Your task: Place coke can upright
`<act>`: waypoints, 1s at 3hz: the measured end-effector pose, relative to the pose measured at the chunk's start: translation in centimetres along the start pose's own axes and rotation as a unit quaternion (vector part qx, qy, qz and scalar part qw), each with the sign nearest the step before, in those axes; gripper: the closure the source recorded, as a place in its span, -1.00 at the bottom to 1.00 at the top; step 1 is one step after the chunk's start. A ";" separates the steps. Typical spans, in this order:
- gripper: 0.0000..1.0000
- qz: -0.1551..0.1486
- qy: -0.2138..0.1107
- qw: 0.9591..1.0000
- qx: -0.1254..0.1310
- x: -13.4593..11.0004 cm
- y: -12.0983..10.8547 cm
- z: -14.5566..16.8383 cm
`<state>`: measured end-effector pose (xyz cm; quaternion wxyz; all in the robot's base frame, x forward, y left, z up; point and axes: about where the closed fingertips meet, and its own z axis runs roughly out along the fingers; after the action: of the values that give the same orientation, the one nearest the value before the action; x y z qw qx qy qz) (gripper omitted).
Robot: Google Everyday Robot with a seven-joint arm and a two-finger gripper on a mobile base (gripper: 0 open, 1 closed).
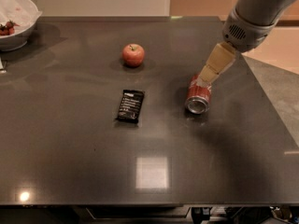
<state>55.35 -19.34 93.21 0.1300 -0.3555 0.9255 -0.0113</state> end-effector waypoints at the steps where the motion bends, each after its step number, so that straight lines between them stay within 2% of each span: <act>1: -1.00 0.032 0.001 0.999 0.002 -0.8 0.0 0.8; 2: -1.00 0.073 0.012 0.997 0.006 -1.9 0.6 2.6; 3: -1.00 0.120 0.032 0.992 0.012 -2.8 1.3 4.5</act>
Offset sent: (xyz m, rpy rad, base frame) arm 0.0246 0.0341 -0.0432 0.0165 0.0598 -0.3124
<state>57.63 -16.18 89.41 0.1048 -0.2395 0.9651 -0.0184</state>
